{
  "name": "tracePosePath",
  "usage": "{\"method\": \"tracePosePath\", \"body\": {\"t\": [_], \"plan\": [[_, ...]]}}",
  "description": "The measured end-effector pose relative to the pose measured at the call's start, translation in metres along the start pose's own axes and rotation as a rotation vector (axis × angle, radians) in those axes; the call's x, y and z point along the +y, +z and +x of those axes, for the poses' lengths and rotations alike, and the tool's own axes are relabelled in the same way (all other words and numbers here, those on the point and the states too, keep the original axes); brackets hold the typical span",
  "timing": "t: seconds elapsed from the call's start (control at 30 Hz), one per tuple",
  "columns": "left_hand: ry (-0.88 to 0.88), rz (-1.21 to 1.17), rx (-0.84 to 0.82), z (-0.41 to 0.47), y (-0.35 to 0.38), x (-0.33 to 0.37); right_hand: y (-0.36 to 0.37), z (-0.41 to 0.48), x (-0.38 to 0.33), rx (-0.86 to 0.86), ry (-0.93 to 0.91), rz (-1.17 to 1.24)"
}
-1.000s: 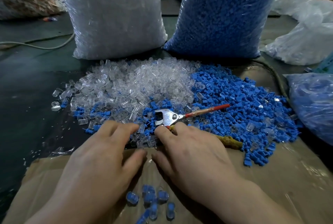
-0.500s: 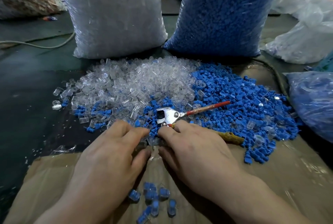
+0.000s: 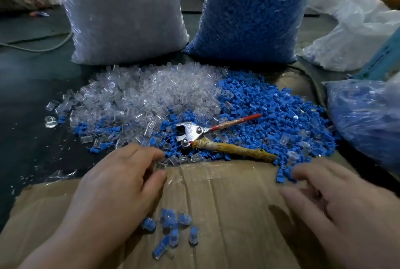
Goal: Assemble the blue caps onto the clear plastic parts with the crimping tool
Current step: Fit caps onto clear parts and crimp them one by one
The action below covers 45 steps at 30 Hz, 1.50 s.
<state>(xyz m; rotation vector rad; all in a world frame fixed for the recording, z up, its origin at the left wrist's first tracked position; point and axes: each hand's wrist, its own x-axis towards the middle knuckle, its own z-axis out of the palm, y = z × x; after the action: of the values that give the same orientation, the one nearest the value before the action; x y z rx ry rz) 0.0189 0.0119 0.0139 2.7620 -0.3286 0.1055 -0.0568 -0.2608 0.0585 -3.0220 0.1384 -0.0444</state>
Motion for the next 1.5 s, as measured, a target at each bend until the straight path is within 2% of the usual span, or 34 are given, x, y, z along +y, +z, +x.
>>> {"method": "tracePosePath", "body": {"t": [0.1,0.13,0.2,0.53,0.73,1.03,1.13,1.27,1.4,1.5], "plan": [[0.007,0.014,-0.009,0.001,0.001,0.001,0.024,-0.018,0.0,-0.15,0.053,-0.055],[0.01,0.009,-0.021,0.002,0.001,0.001,0.031,-0.022,0.0,-0.1,0.063,-0.015],[0.015,-0.018,-0.028,0.002,0.002,-0.001,0.037,-0.024,0.002,0.115,0.045,0.009],[0.064,-0.043,-0.005,-0.001,0.002,-0.004,0.038,0.021,0.004,-0.022,0.078,-0.13],[0.087,-0.108,0.012,-0.001,0.004,-0.006,0.041,0.021,0.01,-0.011,-0.034,-0.182],[0.022,-0.285,0.041,-0.004,0.0,-0.001,0.04,0.049,-0.025,-0.019,-0.368,-0.123],[-0.012,-0.331,0.041,-0.003,0.0,-0.001,0.041,0.058,-0.033,-0.069,-0.451,-0.143],[-0.076,-0.43,0.042,-0.004,0.003,-0.004,0.041,0.062,-0.031,-0.143,-0.423,-0.093],[-0.061,-0.506,0.085,-0.004,0.002,0.002,0.042,0.064,-0.034,-0.125,-0.403,-0.104],[-0.045,-0.502,0.113,-0.003,0.002,0.003,0.036,0.064,-0.042,-0.102,-0.367,0.01]]}}
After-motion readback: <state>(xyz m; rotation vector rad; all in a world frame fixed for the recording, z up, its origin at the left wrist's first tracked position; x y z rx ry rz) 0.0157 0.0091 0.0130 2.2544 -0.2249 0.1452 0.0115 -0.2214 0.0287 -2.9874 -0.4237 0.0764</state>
